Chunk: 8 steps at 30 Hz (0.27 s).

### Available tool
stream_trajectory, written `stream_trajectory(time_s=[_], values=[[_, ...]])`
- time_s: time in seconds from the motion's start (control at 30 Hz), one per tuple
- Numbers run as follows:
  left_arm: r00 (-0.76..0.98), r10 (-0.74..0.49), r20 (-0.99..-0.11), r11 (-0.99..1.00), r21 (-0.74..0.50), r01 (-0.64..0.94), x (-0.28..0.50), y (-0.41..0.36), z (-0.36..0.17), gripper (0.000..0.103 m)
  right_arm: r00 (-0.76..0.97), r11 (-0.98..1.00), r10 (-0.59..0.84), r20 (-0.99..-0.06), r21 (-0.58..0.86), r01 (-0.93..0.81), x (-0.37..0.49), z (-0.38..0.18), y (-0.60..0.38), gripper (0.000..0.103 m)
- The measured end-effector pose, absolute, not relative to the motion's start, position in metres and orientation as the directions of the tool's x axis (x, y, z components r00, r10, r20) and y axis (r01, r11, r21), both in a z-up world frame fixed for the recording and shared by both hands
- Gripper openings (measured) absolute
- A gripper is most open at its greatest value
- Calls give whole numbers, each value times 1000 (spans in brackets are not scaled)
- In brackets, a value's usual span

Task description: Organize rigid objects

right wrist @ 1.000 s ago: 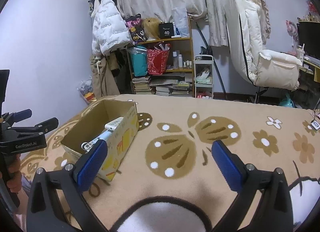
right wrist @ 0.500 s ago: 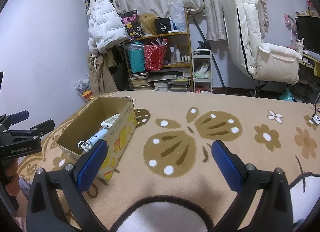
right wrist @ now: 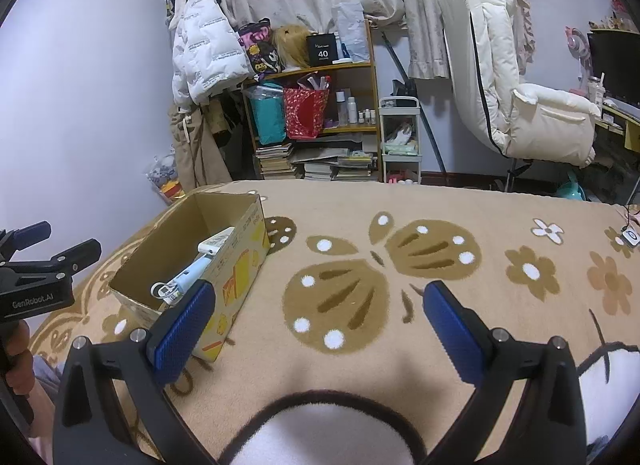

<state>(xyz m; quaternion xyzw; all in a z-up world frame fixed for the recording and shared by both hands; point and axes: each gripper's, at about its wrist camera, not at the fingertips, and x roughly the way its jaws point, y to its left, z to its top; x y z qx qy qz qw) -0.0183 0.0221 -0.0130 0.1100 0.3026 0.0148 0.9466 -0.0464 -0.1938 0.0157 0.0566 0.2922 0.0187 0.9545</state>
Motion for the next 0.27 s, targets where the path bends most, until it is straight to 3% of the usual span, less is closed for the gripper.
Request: stream_trajectory(time_s=[0.27], values=[[816,77,-573,975,216,59,-23,21,-12,102,828,993,69,-556,119,-3,-46,17,-193,103]])
